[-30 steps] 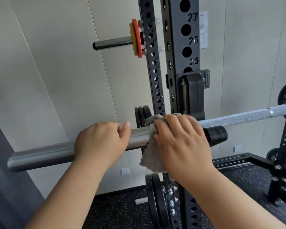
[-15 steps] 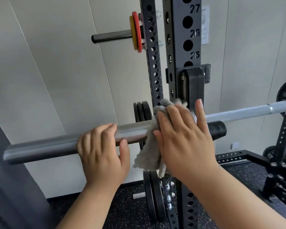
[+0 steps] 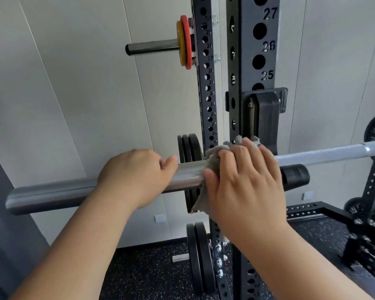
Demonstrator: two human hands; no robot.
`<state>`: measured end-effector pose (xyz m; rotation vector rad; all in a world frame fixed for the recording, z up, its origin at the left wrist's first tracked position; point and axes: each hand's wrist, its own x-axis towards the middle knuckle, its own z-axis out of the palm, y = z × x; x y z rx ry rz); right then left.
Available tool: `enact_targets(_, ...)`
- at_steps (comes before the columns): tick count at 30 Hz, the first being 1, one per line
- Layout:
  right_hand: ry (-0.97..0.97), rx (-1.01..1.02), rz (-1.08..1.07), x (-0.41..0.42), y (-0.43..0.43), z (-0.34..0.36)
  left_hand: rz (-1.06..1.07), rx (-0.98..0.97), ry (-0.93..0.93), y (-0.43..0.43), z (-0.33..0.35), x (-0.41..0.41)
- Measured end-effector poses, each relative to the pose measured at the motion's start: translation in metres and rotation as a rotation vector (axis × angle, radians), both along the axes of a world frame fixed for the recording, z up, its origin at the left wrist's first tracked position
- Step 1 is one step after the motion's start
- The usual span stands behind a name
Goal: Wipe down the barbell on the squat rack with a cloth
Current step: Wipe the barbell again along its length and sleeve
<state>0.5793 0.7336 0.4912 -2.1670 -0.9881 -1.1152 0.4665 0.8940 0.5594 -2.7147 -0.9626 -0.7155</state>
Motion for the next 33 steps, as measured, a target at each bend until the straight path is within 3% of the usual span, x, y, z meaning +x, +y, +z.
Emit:
enact_targets(3,0.012,-0.080,-0.001,0.000,0.020,0.011,0.042,0.145,-0.093,-0.003,-0.013,-0.004)
enact_targets(6,-0.075,-0.189,0.083,0.007,0.015,0.012,-0.063,0.341,-0.235,-0.002,-0.035,-0.008)
enact_targets(11,-0.064,-0.049,0.030,0.009,-0.007,0.009,-0.101,0.472,-0.401,0.001,-0.060,-0.008)
enact_targets(14,-0.020,-0.082,-0.033,0.006,0.016,0.022,-0.097,0.496,-0.443,0.001,-0.067,-0.007)
enact_targets(21,-0.114,-0.221,0.184,-0.001,0.015,0.008,-0.166,0.448,-0.512,-0.002,-0.075,-0.013)
enact_targets(28,0.017,-0.105,-0.026,0.007,0.011,0.017,-0.157,0.392,-0.466,-0.005,-0.071,-0.015)
enact_targets(33,-0.086,-0.136,0.232,-0.009,0.035,0.004,-0.198,0.396,-0.461,-0.004,-0.076,-0.021)
